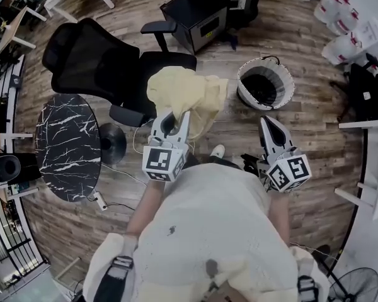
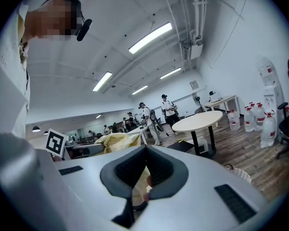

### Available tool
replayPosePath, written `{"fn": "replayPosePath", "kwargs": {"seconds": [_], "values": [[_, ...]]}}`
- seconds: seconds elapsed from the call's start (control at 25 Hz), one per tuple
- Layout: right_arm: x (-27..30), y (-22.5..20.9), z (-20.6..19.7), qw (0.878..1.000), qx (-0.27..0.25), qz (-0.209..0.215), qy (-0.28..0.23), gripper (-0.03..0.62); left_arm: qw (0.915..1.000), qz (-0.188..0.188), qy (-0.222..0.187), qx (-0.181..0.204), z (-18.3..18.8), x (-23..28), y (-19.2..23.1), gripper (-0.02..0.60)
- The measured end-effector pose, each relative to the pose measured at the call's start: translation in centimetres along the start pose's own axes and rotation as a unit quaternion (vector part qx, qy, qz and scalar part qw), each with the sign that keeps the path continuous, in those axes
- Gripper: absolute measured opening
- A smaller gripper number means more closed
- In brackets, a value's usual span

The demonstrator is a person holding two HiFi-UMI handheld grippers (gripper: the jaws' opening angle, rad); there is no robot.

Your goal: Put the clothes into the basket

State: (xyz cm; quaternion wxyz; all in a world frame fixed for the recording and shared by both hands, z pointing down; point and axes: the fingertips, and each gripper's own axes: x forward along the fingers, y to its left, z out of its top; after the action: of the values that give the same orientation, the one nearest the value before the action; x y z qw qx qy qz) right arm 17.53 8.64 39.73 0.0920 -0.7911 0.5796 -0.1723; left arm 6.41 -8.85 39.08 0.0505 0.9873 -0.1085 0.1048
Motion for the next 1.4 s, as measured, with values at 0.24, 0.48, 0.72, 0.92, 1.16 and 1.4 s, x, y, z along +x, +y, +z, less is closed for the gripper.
{"fn": "replayPosePath", "kwargs": {"seconds": [0.24,0.48,0.72,0.92,1.16,1.4], "values": [[-3.5,-2.7,0.2,0.999,0.005,-0.035,-0.013,0.008,0.9989,-0.047,0.006,0.009,0.0,2.4,-4.5,0.079],[-7.3,-5.4,0.6,0.997,0.008,-0.077,-0.029,0.008,0.9954,-0.092,0.013,0.024,0.2,4.9,-8.4,0.078],[-10.4,-8.5,0.6,0.991,0.019,-0.13,-0.038,0.008,0.9896,-0.139,0.018,0.033,0.4,8.3,-11.8,0.078],[-11.8,-11.1,1.2,0.984,0.023,-0.168,-0.046,0.008,0.9824,-0.181,0.026,0.039,0.2,11.7,-14.6,0.078],[-13.6,-15.2,2.2,0.974,0.034,-0.219,-0.056,0.008,0.9712,-0.23,0.039,0.048,0.2,16.5,-18.4,0.078],[-14.7,-19.3,3.5,0.963,0.046,-0.257,-0.062,0.008,0.9607,-0.269,0.042,0.055,1.2,21.5,-22.1,0.078]]}}
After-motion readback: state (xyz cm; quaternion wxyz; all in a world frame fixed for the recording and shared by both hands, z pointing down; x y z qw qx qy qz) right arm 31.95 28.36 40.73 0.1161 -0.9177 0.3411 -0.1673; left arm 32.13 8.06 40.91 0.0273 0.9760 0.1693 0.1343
